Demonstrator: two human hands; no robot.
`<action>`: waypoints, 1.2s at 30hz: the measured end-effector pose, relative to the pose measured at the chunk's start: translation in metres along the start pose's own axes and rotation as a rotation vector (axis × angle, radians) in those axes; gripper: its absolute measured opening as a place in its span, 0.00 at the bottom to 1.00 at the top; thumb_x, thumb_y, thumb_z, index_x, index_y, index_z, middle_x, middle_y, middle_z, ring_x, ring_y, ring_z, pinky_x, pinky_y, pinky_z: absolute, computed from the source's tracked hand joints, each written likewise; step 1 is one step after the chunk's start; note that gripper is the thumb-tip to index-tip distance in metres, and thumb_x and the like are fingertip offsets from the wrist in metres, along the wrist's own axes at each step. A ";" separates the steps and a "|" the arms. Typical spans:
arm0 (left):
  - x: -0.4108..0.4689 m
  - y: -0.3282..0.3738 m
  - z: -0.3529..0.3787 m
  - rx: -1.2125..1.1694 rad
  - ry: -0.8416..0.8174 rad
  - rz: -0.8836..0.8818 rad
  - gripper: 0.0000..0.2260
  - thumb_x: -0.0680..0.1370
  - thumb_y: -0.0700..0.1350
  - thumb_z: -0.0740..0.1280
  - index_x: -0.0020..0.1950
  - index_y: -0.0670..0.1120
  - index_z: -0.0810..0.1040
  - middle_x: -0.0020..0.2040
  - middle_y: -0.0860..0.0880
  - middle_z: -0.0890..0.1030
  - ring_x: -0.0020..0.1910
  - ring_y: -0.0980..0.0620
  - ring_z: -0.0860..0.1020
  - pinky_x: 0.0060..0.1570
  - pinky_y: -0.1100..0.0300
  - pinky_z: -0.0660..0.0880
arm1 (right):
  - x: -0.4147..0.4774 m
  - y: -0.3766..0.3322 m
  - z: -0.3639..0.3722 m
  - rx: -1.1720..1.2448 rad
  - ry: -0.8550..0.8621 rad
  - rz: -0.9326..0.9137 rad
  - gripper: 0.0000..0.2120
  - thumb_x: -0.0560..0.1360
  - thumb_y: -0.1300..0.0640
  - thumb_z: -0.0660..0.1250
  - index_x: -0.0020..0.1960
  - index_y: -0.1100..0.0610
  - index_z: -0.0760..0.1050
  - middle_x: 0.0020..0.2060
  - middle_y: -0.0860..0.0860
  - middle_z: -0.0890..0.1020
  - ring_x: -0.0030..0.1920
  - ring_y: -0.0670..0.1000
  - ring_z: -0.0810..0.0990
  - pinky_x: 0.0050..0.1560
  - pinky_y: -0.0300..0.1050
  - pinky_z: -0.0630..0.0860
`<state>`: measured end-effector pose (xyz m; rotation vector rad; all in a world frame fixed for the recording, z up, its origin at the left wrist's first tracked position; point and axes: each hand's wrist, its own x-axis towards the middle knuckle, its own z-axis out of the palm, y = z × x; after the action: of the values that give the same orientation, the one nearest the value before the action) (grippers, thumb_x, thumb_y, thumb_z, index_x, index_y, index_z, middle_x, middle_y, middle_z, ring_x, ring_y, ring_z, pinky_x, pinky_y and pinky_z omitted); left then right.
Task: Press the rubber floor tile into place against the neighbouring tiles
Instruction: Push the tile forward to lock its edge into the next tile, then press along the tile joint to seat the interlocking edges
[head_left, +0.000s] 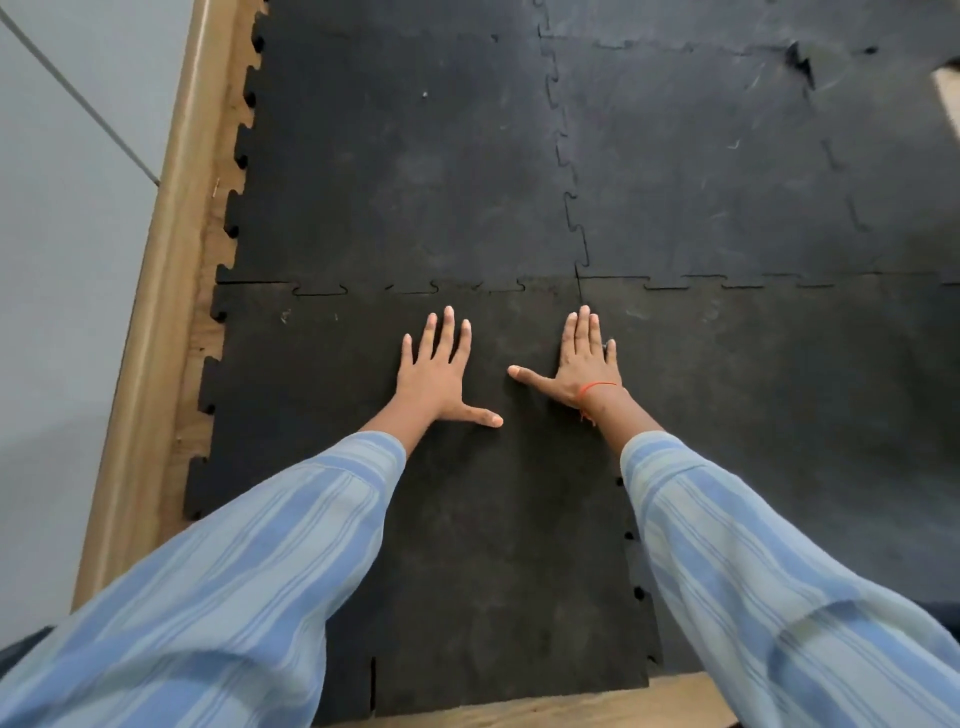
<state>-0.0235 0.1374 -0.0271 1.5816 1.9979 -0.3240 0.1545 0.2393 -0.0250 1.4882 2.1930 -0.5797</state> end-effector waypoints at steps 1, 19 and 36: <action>0.000 0.000 0.000 0.002 -0.001 -0.003 0.64 0.59 0.79 0.62 0.77 0.47 0.30 0.76 0.44 0.27 0.75 0.42 0.30 0.73 0.39 0.38 | 0.001 0.000 -0.002 0.003 -0.006 -0.002 0.60 0.64 0.20 0.51 0.76 0.59 0.31 0.76 0.54 0.31 0.76 0.53 0.31 0.75 0.57 0.37; -0.021 0.012 0.011 0.087 -0.114 0.039 0.66 0.59 0.74 0.70 0.75 0.48 0.27 0.74 0.42 0.25 0.74 0.40 0.29 0.73 0.39 0.40 | -0.088 -0.011 0.069 0.184 0.194 0.220 0.40 0.78 0.35 0.44 0.77 0.62 0.36 0.77 0.57 0.36 0.77 0.53 0.34 0.76 0.52 0.35; -0.031 0.024 0.010 0.053 -0.114 -0.044 0.63 0.63 0.69 0.73 0.77 0.47 0.30 0.76 0.42 0.28 0.76 0.41 0.33 0.75 0.42 0.46 | -0.120 0.002 0.065 0.224 0.045 0.192 0.43 0.78 0.35 0.48 0.77 0.64 0.36 0.77 0.58 0.36 0.77 0.55 0.34 0.77 0.53 0.38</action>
<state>0.0068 0.1131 -0.0142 1.5178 1.9539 -0.4775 0.2034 0.1130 -0.0113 1.8182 2.0405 -0.7525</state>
